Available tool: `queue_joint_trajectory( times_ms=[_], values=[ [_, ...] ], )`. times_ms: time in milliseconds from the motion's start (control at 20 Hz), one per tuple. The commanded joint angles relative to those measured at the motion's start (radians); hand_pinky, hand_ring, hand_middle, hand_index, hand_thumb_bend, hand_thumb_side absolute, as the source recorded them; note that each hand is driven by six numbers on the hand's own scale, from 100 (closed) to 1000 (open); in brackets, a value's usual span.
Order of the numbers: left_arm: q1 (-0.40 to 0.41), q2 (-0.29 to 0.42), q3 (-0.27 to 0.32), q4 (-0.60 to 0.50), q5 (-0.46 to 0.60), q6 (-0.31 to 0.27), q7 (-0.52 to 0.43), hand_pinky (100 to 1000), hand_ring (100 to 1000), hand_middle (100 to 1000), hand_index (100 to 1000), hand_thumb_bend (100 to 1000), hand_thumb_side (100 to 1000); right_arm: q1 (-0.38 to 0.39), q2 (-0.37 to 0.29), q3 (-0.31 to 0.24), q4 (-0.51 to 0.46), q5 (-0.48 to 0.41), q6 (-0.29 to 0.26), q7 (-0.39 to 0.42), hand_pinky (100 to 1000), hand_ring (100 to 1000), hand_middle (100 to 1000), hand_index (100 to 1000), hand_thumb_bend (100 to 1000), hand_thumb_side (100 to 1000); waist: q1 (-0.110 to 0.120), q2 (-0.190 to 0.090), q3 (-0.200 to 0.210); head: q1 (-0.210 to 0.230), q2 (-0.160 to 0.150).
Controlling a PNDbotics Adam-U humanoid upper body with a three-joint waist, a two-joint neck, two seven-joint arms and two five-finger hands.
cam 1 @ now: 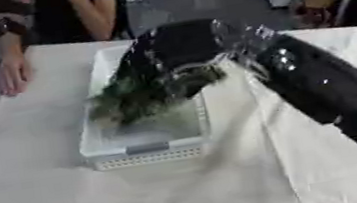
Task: Pick up objects on the table and place them in the box.
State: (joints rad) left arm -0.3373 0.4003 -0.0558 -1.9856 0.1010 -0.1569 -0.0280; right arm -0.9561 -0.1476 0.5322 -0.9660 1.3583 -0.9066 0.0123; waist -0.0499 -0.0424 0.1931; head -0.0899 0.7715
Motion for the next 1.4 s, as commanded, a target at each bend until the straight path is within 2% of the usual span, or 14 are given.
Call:
queue_joint_trajectory(
  times_ms=[50, 350, 400, 500, 550, 600, 650, 750, 800, 850, 950, 1000, 1150, 1400],
  values=[
    [-0.018, 0.004, 0.001, -0.014, 0.004, -0.002, -0.002, 486, 621, 740, 711, 100, 766, -0.019, 0.005, -0.027, 0.016, -0.001, 0.0, 0.066, 1000, 1000, 1000, 1000, 100, 764, 0.008, -0.009, -0.003, -0.011, -0.002],
    [-0.016, 0.005, 0.002, -0.014, 0.003, -0.001, -0.002, 486, 621, 740, 712, 100, 766, -0.031, -0.015, -0.047, -0.002, -0.039, 0.0, 0.108, 1000, 1000, 1000, 1000, 148, 727, 0.008, -0.01, -0.007, -0.009, -0.002],
    [-0.015, 0.006, 0.002, -0.014, 0.003, -0.001, -0.002, 486, 622, 740, 712, 100, 766, -0.035, -0.019, -0.053, -0.011, -0.045, 0.0, 0.104, 1000, 1000, 1000, 1000, 192, 545, 0.009, -0.01, -0.008, -0.009, -0.002],
    [-0.014, 0.006, 0.002, -0.014, 0.003, -0.001, -0.002, 486, 622, 740, 712, 100, 766, -0.052, -0.037, -0.061, -0.045, -0.071, 0.0, 0.075, 1000, 1000, 1000, 1000, 208, 472, 0.009, -0.011, -0.008, -0.007, -0.002],
    [-0.014, 0.006, 0.001, -0.014, 0.003, -0.002, -0.002, 486, 622, 740, 712, 100, 765, -0.064, -0.052, -0.058, -0.059, -0.098, 0.0, 0.067, 1000, 1000, 1000, 1000, 211, 488, 0.009, -0.011, -0.009, -0.007, -0.002],
    [-0.013, 0.006, 0.001, -0.014, 0.003, -0.002, -0.002, 486, 622, 740, 712, 100, 766, -0.074, -0.066, -0.048, -0.066, -0.135, 0.0, 0.073, 1000, 1000, 1000, 1000, 154, 427, 0.008, -0.012, -0.01, -0.006, -0.002],
    [-0.012, 0.007, 0.002, -0.014, 0.003, -0.002, -0.002, 486, 622, 741, 712, 100, 766, -0.088, -0.087, -0.027, -0.065, -0.203, 0.0, 0.108, 1000, 1000, 1000, 1000, 163, 349, 0.006, -0.013, -0.011, -0.005, -0.002],
    [-0.01, 0.01, 0.002, -0.014, 0.002, -0.002, -0.002, 486, 622, 741, 712, 100, 766, -0.115, -0.136, 0.005, -0.062, -0.373, 0.0, 0.276, 1000, 1000, 1000, 1000, 164, 345, 0.002, -0.015, -0.015, 0.002, -0.002],
    [-0.009, 0.012, 0.002, -0.014, 0.002, -0.001, -0.002, 486, 622, 741, 712, 100, 765, -0.129, -0.156, 0.009, -0.067, -0.466, 0.0, 0.386, 1000, 1000, 1000, 1000, 233, 460, 0.0, -0.016, -0.017, 0.006, -0.002],
    [-0.007, 0.014, 0.003, -0.014, 0.001, -0.001, -0.001, 486, 622, 740, 712, 100, 766, -0.146, -0.184, 0.016, -0.068, -0.551, 0.0, 0.519, 1000, 1000, 1000, 1000, 249, 515, -0.002, -0.018, -0.021, 0.012, -0.002],
    [-0.003, 0.016, 0.005, -0.014, -0.001, -0.001, 0.0, 486, 622, 741, 712, 100, 766, -0.175, -0.226, -0.002, -0.087, -0.733, 0.0, 0.764, 1000, 1000, 1000, 1000, 278, 554, -0.005, -0.021, -0.027, 0.02, -0.002],
    [-0.002, 0.018, 0.006, -0.014, -0.002, -0.001, 0.001, 486, 622, 740, 712, 100, 764, -0.184, -0.248, -0.01, -0.102, -0.803, 0.0, 0.831, 1000, 1000, 1000, 1000, 295, 553, -0.006, -0.022, -0.03, 0.024, -0.002],
    [0.001, 0.021, 0.008, -0.014, -0.004, -0.001, 0.004, 487, 622, 740, 712, 100, 764, -0.191, -0.292, -0.021, -0.136, -0.898, 0.0, 0.887, 1000, 1000, 1000, 1000, 288, 569, -0.007, -0.025, -0.035, 0.032, -0.004],
    [0.001, 0.021, 0.008, -0.014, -0.006, -0.001, 0.004, 487, 622, 740, 712, 100, 764, -0.19, -0.302, -0.035, -0.149, -0.928, 0.0, 0.894, 1000, 1000, 1000, 1000, 284, 591, -0.005, -0.025, -0.033, 0.029, -0.012]
  ],
)
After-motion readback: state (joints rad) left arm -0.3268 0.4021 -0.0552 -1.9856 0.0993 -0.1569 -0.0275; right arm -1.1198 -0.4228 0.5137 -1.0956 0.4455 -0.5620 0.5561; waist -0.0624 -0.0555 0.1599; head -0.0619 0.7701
